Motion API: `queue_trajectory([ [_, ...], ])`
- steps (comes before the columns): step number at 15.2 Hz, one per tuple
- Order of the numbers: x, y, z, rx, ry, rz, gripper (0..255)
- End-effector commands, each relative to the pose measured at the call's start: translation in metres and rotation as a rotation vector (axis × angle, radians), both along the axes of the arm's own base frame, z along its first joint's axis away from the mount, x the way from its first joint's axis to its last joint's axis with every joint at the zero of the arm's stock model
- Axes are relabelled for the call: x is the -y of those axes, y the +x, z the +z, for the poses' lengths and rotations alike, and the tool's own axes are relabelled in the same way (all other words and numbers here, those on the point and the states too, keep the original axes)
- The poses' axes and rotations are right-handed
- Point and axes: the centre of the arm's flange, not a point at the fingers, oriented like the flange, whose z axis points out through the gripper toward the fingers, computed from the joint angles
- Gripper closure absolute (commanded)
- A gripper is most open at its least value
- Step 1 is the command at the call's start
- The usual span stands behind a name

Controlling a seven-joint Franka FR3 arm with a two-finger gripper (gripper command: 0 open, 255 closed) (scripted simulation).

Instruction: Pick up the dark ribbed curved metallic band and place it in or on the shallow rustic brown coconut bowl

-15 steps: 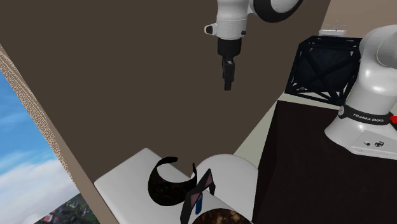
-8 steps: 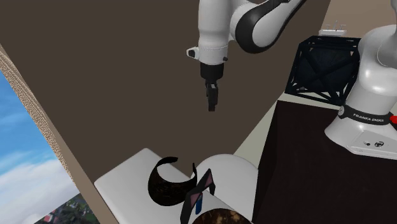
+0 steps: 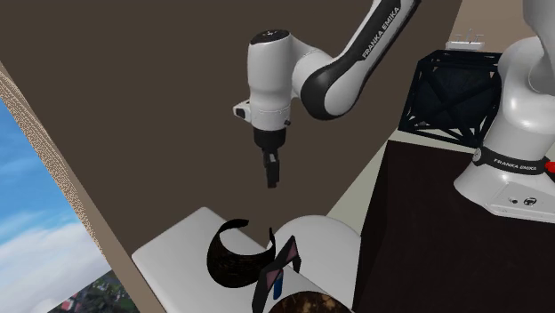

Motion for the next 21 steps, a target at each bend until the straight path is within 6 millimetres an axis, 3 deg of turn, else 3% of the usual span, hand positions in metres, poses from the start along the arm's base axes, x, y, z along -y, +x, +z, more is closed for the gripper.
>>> queue_trajectory([
  [1,-0.014,0.007,-0.018,0.006,-0.001,0.028,0],
  [9,-0.08,0.038,-0.091,0.028,-0.005,0.138,0],
  [17,-0.078,0.044,-0.133,0.029,-0.005,0.142,0],
  [21,-0.078,0.044,-0.133,0.029,-0.005,0.142,0],
])
